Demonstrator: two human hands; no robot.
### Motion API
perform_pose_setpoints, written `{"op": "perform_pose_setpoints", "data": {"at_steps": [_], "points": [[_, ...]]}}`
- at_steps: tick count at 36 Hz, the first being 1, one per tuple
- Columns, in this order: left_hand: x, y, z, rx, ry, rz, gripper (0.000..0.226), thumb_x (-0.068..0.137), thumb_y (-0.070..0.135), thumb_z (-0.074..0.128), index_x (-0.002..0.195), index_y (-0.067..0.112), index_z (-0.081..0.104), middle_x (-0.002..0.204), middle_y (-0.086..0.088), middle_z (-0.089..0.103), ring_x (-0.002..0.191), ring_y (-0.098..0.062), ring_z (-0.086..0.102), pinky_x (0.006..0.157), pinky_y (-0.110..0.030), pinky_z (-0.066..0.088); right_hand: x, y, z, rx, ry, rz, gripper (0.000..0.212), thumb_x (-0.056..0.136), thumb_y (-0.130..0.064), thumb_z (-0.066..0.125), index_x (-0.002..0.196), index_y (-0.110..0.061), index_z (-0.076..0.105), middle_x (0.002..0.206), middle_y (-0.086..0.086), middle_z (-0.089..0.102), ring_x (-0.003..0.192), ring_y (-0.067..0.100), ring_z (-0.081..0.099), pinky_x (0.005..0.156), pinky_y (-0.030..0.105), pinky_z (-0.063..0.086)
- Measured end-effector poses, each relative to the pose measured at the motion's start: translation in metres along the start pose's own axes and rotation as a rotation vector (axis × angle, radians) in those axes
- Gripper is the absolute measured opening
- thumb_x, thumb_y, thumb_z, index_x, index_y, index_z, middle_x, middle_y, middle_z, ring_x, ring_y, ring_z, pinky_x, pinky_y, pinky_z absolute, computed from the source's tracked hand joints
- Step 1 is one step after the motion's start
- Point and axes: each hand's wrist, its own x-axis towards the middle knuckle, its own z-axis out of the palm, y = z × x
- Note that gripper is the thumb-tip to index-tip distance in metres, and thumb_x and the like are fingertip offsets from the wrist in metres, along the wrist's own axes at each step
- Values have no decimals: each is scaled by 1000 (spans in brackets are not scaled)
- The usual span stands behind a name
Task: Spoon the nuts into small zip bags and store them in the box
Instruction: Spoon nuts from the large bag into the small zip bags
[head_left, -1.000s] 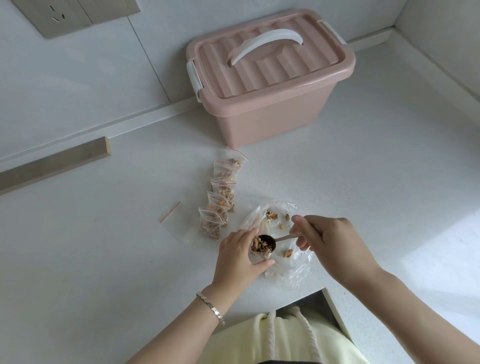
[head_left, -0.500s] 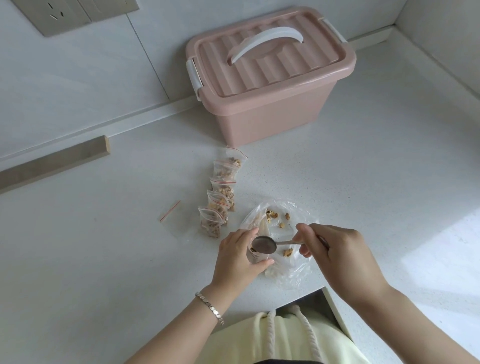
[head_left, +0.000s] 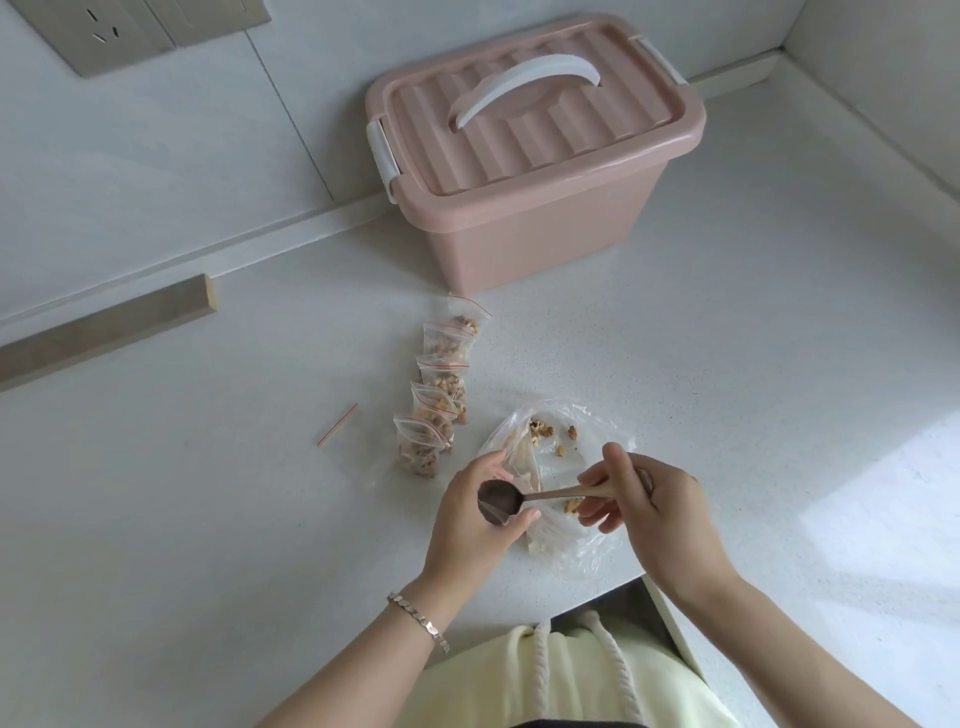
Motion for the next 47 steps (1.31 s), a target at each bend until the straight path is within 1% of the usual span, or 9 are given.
{"op": "perform_pose_setpoints", "data": {"at_steps": [6, 13, 16, 20, 27, 30, 33, 39, 47], "points": [[-2, -6, -1, -20, 132, 63, 60, 67, 15, 81, 109, 42, 48, 106, 18, 57, 105, -4, 53, 89, -4, 34, -6, -6, -21, 52, 181, -135, 40, 84, -40, 38, 70, -15, 66, 61, 2, 69, 51, 11, 62, 52, 16, 48], [-8, -11, -1, -107, -2, -72, 69, 67, 12, 80, 118, 38, 40, 108, 17, 56, 105, 16, 43, 82, 3, 29, 3, 20, -50, -197, 272, -160, 43, 84, -47, 35, 74, -18, 65, 55, -3, 65, 59, 4, 63, 57, 15, 49], [-9, -15, -1, -144, -41, -160, 65, 68, 13, 80, 118, 32, 44, 108, 16, 58, 110, 10, 43, 81, 7, 26, 5, 36, -53, -349, 223, -203, 43, 88, -54, 34, 73, -27, 64, 57, -9, 64, 61, 0, 62, 61, 19, 50], [-9, -15, -1, -56, -65, -124, 32, 68, 14, 79, 88, 26, 56, 104, 9, 57, 102, 0, 51, 75, 3, 33, 4, 42, -47, -516, 185, -262, 53, 89, -50, 33, 72, -14, 68, 56, -8, 62, 51, 8, 60, 51, 31, 51], [-10, -13, -1, 50, -53, -29, 36, 69, 18, 78, 77, 34, 48, 95, 14, 55, 100, -3, 50, 79, -2, 34, 4, 55, -45, -781, 221, -336, 70, 93, -58, 17, 61, -11, 59, 48, 3, 55, 44, 26, 56, 37, 35, 46], [-9, -10, -1, 59, -82, -43, 35, 70, 20, 78, 82, 34, 48, 96, 14, 52, 100, -3, 48, 80, -3, 34, 2, 54, -43, -638, 202, -220, 56, 93, -51, 31, 66, -12, 63, 54, 0, 60, 51, 21, 61, 48, 40, 51], [-9, -9, -1, 56, -106, -57, 38, 69, 21, 79, 88, 35, 48, 97, 16, 50, 102, 1, 46, 81, -3, 33, 3, 52, -43, -308, 194, -49, 34, 94, -31, 44, 70, -18, 64, 59, 0, 65, 54, 10, 62, 58, 25, 52], [-7, -13, -1, 93, -75, -4, 42, 66, 16, 81, 91, 29, 49, 111, 17, 38, 113, 3, 37, 86, 4, 22, 12, 70, -43, 132, 257, 295, 40, 98, -29, 39, 80, -4, 64, 60, 11, 68, 56, 20, 67, 50, 21, 55], [-8, -12, -1, -1, -103, -125, 27, 72, 14, 76, 86, 16, 53, 148, 5, 7, 136, 2, -2, 70, 14, 11, 6, 71, -34, 122, 259, 283, 38, 98, -27, 39, 81, -4, 64, 63, 12, 69, 58, 21, 67, 54, 24, 56]]}}
